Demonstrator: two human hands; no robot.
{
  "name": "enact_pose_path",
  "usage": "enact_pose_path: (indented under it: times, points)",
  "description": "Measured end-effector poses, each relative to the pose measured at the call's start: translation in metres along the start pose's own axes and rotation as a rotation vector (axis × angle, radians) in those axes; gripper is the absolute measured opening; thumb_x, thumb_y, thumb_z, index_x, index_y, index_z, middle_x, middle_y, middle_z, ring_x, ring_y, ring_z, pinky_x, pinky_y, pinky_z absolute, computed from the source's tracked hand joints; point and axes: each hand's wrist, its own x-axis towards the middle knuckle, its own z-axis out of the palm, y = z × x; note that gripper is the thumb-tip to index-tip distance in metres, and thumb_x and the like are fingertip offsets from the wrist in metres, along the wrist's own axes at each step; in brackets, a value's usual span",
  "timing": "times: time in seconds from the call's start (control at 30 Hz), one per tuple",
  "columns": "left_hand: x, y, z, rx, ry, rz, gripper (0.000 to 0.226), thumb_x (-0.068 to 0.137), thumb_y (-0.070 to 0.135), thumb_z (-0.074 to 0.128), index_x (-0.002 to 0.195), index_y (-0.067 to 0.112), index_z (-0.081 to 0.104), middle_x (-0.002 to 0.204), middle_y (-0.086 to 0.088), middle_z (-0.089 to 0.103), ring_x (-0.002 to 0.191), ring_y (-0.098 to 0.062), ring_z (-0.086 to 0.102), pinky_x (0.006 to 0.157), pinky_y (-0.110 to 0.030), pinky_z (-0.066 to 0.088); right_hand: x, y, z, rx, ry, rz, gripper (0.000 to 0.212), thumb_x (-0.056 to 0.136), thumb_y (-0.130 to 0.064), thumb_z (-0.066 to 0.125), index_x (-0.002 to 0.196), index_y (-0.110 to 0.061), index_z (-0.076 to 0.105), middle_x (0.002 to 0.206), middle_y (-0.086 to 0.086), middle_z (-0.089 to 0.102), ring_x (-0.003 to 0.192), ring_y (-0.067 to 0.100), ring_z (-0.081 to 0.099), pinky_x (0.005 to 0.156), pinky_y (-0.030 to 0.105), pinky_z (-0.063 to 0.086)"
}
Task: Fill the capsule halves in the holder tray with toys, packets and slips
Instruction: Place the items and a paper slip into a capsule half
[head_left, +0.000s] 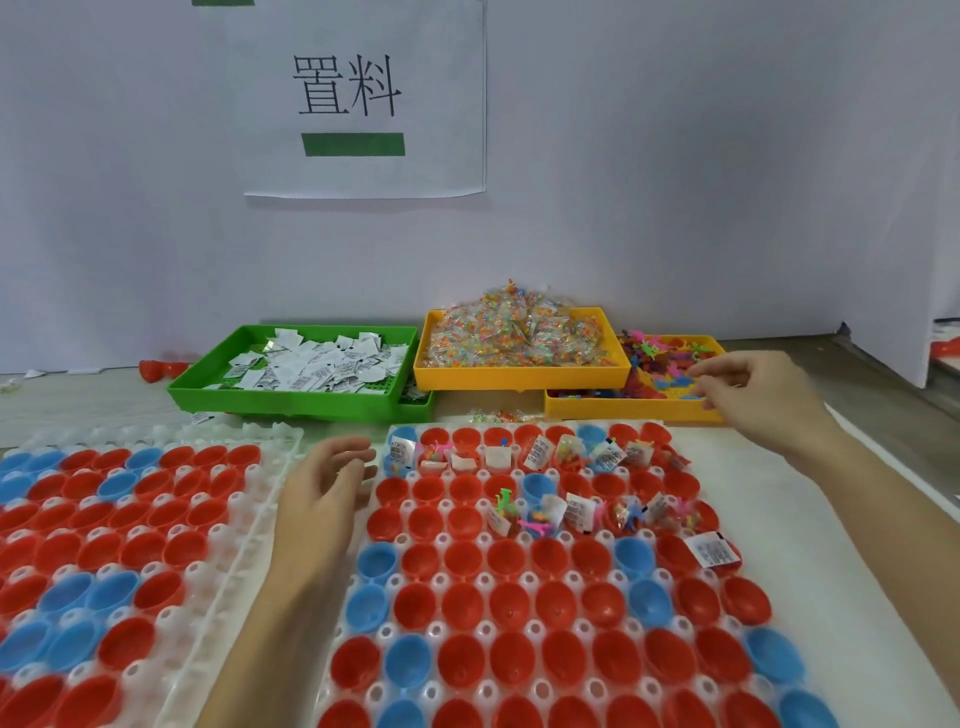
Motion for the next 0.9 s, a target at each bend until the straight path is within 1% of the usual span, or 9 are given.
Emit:
enact_pose_path:
  times: [0.07,0.1,0.17,0.33,0.43,0.53,0.7,0.8,0.9]
  points:
    - [0.002,0.001,0.002,-0.081,0.011,-0.023,0.024,0.101,0.006,0.045,0.101,0.014,0.068,0.099,-0.006,0.073,0.085,-0.02,0.073,0.065,-0.024,0.057,0.018,0.009,0.007,-0.11,-0.003,-0.017,0.012,0.094,-0.017,0.064,0.1,-0.019,0.074,0.104,0.006,0.073,0.089,0.015,0.063,0.076,0.027,0.044]
    - [0.003,0.001,0.002,-0.106,0.014,-0.025,0.024,0.1,0.005,0.045,0.1,0.011,0.068,0.096,-0.008,0.074,0.08,-0.019,0.073,0.059,-0.021,0.055,0.026,0.011,0.011,-0.163,-0.01,-0.032,0.014,0.094,-0.018,0.066,0.105,-0.015,0.075,0.108,0.007,0.072,0.089,0.015,0.06,0.078,0.027,0.043]
    - [0.005,0.0,0.002,-0.129,0.029,-0.027,0.025,0.099,0.002,0.044,0.098,0.009,0.068,0.092,-0.012,0.074,0.073,-0.019,0.073,0.054,-0.022,0.055,0.042,0.011,0.019,-0.249,-0.036,-0.064,0.02,0.094,-0.016,0.067,0.111,-0.009,0.073,0.113,0.01,0.071,0.092,0.016,0.058,0.081,0.027,0.043]
    - [0.008,-0.004,0.001,-0.124,0.048,-0.022,0.026,0.098,0.002,0.044,0.097,0.009,0.068,0.089,-0.012,0.074,0.073,-0.021,0.073,0.053,-0.023,0.055,0.07,0.009,0.04,-0.401,-0.165,-0.063,0.026,0.092,-0.01,0.069,0.117,-0.005,0.07,0.121,0.014,0.068,0.111,0.029,0.061,0.091,0.036,0.048]
    - [0.009,-0.006,0.002,-0.121,0.046,-0.015,0.026,0.097,0.002,0.044,0.096,0.009,0.068,0.088,-0.011,0.074,0.074,-0.02,0.072,0.054,-0.023,0.055,0.078,0.01,0.046,-0.457,-0.226,-0.06,0.024,0.09,-0.005,0.07,0.114,-0.005,0.072,0.121,0.014,0.068,0.111,0.029,0.061,0.09,0.035,0.049]
    - [0.011,-0.007,0.001,-0.115,0.044,-0.011,0.026,0.097,0.002,0.044,0.096,0.009,0.068,0.087,-0.01,0.074,0.075,-0.02,0.072,0.055,-0.024,0.056,0.084,0.011,0.045,-0.478,-0.23,-0.071,0.02,0.089,-0.007,0.072,0.109,-0.007,0.074,0.118,0.013,0.07,0.107,0.027,0.062,0.084,0.032,0.047]
    - [0.013,-0.01,0.002,-0.114,0.045,-0.009,0.027,0.096,0.002,0.044,0.093,0.011,0.069,0.088,-0.011,0.074,0.074,-0.021,0.071,0.055,-0.025,0.056,0.08,0.017,0.037,-0.394,-0.137,-0.086,0.022,0.082,-0.017,0.081,0.1,-0.006,0.076,0.099,0.011,0.071,0.086,0.019,0.057,0.077,0.029,0.043]
    - [0.014,-0.011,0.002,-0.111,0.046,-0.011,0.028,0.096,0.002,0.044,0.092,0.012,0.069,0.088,-0.011,0.073,0.074,-0.022,0.072,0.053,-0.025,0.055,0.068,0.014,0.027,-0.264,-0.009,-0.117,0.014,0.088,-0.016,0.076,0.095,-0.005,0.078,0.097,0.013,0.075,0.081,0.017,0.059,0.074,0.03,0.043]
    - [0.014,-0.011,0.002,-0.098,0.049,-0.006,0.028,0.096,0.001,0.045,0.09,0.013,0.07,0.086,-0.009,0.073,0.069,-0.018,0.071,0.051,-0.023,0.053,0.045,-0.002,0.019,-0.062,0.112,-0.135,0.014,0.092,-0.019,0.071,0.094,-0.008,0.078,0.089,0.01,0.075,0.072,0.012,0.061,0.071,0.032,0.046]
